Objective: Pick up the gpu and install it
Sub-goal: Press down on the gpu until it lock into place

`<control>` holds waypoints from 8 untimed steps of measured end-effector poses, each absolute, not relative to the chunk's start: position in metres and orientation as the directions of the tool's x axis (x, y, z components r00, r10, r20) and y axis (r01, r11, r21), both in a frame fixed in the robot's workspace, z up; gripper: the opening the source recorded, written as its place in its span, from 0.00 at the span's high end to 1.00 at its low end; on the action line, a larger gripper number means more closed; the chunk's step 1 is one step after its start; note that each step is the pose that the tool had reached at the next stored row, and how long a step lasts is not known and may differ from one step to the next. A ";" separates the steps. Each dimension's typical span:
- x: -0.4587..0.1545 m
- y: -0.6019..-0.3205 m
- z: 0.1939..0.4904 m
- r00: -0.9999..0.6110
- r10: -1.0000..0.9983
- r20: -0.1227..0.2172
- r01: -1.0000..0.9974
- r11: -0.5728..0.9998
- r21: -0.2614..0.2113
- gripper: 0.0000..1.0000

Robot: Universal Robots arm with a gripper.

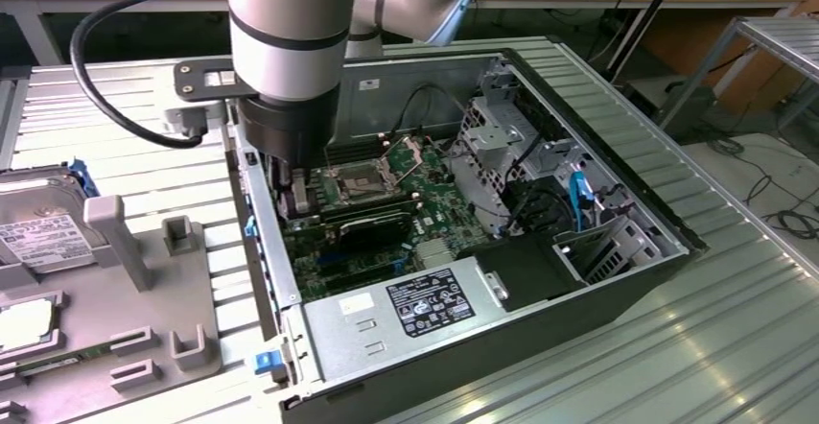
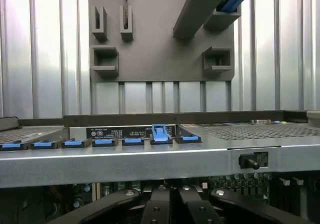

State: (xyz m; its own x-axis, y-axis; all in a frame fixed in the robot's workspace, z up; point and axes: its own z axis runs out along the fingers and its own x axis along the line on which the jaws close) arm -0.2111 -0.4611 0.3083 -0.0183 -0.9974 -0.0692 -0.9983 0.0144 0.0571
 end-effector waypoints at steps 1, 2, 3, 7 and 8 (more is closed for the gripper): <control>-0.212 -0.461 0.308 -0.019 -0.997 -0.069 -0.998 0.015 0.057 0.89; -0.212 -0.461 0.308 -0.019 -0.997 -0.069 -0.998 0.015 0.057 0.89; -0.212 -0.461 0.309 -0.019 -0.997 -0.069 -0.998 0.015 0.057 0.89; -0.212 -0.461 0.311 -0.019 -0.997 -0.069 -0.998 0.015 0.056 0.89; -0.212 -0.461 0.311 -0.019 -0.997 -0.069 -0.998 0.015 0.055 0.89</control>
State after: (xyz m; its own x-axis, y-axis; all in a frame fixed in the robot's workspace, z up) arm -0.2118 -0.4610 0.3109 -0.0190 -0.9974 -0.0692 -0.9983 0.0151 0.0554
